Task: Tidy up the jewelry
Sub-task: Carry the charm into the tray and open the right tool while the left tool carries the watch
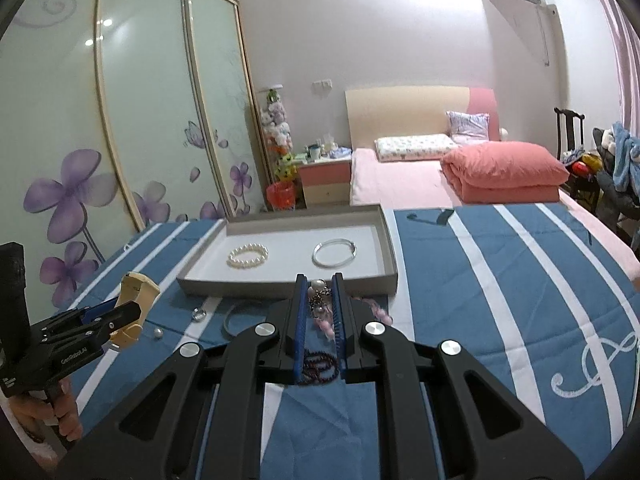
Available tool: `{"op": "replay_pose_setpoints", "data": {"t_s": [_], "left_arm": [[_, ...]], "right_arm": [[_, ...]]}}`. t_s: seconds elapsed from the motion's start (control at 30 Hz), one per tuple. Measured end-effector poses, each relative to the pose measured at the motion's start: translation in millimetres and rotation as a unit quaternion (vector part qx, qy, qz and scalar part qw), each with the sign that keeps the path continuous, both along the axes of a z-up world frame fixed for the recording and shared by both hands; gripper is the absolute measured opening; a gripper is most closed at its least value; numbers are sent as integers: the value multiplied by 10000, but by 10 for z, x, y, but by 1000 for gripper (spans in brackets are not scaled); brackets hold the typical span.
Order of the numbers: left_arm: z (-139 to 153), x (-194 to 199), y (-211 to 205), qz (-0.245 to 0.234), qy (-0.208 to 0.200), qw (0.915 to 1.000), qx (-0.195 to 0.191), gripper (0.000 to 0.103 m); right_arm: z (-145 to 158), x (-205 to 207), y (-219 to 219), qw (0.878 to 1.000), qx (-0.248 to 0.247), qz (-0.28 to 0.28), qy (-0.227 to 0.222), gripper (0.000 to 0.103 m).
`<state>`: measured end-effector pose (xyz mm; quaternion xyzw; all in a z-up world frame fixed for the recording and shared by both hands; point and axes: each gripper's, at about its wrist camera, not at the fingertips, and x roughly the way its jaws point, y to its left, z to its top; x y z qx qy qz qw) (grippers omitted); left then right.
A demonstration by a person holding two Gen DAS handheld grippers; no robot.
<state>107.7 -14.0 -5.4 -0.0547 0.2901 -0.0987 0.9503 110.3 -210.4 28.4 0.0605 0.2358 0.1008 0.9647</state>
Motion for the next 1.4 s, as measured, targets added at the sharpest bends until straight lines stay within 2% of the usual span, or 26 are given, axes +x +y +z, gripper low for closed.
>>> {"op": "replay_pose_setpoints", "data": {"t_s": [0.4,0.8,1.17,1.4], "left_arm": [[125,55,96,177,-217,9996,-79,35],[277,284,92,252,-506,9984,32,35],[417,799,41,324,-821,9960,111,36],[343,1229,-35,312,-807,9962,130,36]], "right_arm": [[180,56,95,9993,75,87,-353,13],[310,234,254,9978,41,169,-636,13],[359,746,355,9969,84,217,-754,13],[289,1133,424,9973,51,286,-673,13]]}}
